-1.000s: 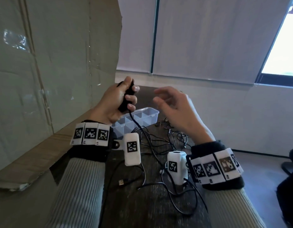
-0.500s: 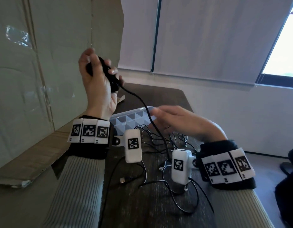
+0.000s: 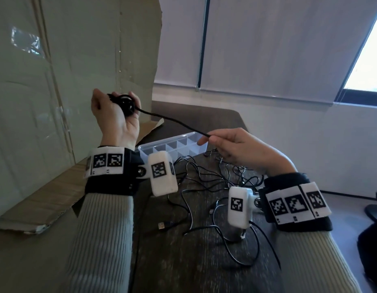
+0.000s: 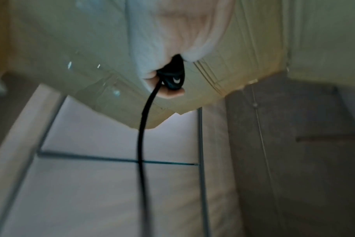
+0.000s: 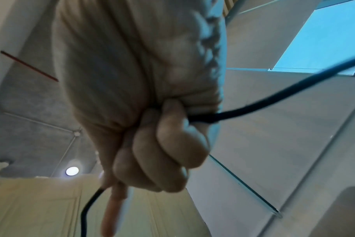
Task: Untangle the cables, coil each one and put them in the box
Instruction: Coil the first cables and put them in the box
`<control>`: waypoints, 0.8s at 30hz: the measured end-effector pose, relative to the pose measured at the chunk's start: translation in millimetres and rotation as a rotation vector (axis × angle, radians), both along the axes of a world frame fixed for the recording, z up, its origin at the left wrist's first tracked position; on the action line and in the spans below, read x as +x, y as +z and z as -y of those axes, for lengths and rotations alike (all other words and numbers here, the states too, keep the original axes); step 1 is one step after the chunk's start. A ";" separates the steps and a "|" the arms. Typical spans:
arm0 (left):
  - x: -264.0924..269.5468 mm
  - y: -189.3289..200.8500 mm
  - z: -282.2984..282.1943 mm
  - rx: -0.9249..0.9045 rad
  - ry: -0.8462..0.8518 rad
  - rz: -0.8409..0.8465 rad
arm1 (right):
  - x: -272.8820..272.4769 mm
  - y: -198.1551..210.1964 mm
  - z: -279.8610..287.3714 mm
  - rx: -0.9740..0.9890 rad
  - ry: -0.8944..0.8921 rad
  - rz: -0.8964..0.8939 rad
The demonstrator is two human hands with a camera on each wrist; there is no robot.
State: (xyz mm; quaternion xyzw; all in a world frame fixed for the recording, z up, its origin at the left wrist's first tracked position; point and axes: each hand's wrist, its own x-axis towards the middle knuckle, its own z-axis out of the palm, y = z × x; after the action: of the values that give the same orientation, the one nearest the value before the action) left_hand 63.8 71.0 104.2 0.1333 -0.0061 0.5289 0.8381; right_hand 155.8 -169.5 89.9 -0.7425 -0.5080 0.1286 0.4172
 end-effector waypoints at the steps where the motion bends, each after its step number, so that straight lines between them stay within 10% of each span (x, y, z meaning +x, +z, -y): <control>1: 3.2 -2.9 1.6 0.121 0.132 -0.160 | -1.9 3.0 2.5 -0.004 0.021 0.038; 9: 22.7 -26.0 25.7 1.499 0.799 -0.829 | -10.8 21.2 15.2 0.294 -0.020 0.175; 16: 15.9 -23.3 66.0 1.637 0.084 -0.864 | 2.4 18.5 10.0 0.531 -0.210 0.213; 24: 7.4 -4.4 83.9 1.507 -0.353 -0.709 | 18.2 11.3 9.1 0.712 -0.338 0.036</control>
State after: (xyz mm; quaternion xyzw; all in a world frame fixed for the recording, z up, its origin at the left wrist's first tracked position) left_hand 71.2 -12.9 99.8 0.8106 -0.1145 0.1719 0.5480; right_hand 174.0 -178.5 101.2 -0.6267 -0.3988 -0.1392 0.6548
